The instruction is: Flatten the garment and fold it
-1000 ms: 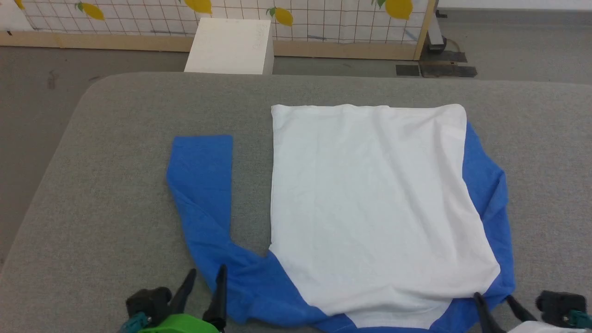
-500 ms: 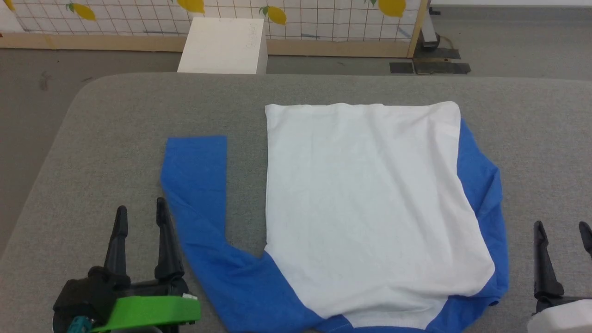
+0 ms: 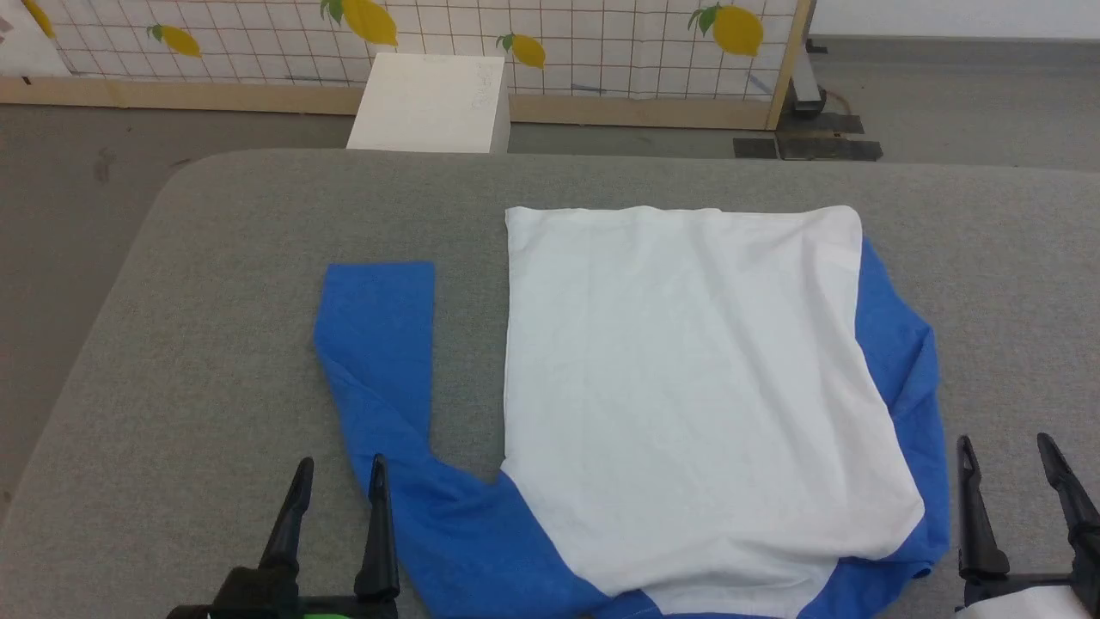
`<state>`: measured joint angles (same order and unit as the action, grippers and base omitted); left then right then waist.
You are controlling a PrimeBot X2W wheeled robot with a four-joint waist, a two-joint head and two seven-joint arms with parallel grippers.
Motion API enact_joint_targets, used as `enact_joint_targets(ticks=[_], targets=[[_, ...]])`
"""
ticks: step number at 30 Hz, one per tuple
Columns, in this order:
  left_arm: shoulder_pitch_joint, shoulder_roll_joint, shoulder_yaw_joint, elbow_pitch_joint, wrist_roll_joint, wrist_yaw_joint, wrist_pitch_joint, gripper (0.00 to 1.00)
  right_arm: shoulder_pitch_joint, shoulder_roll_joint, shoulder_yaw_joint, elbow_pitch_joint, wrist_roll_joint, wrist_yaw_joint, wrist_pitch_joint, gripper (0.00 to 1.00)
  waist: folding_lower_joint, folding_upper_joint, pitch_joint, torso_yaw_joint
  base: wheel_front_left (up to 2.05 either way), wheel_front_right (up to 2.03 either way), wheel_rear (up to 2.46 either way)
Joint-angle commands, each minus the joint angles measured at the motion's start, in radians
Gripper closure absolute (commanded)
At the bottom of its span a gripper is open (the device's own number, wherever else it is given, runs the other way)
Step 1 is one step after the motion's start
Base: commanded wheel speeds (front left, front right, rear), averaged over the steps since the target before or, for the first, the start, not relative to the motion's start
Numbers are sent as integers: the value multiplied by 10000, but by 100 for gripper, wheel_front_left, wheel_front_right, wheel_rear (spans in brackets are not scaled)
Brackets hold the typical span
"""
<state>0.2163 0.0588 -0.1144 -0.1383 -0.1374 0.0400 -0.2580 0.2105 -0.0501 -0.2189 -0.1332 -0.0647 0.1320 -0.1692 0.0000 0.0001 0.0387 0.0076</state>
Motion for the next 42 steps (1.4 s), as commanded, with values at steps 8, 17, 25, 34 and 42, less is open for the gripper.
enact_joint_targets(ticks=[8,17,25,34,42], targets=[[-675,-8,466,69,-237,-341,-37,0,-227,-1,40,64,304,-13,-153,0,0,-1,402,38,0,0,0],[-3677,1594,891,1110,-574,-1281,1348,0,-775,-1,264,-210,400,-13,-184,0,0,-1,1541,-192,0,0,0],[-6481,2967,909,1742,-1492,-1612,3553,0,-1340,-1,351,-359,495,-13,-262,0,0,-1,2725,-556,0,0,0],[-8800,3737,649,3390,-2905,-1686,6161,0,-1810,-1,473,-410,574,-13,-380,0,0,-1,3709,-881,0,0,0],[-9517,4448,226,4153,-3338,-1698,7808,0,-2066,-1,396,-585,491,-13,-315,0,0,-1,4388,-1121,0,0,0]])
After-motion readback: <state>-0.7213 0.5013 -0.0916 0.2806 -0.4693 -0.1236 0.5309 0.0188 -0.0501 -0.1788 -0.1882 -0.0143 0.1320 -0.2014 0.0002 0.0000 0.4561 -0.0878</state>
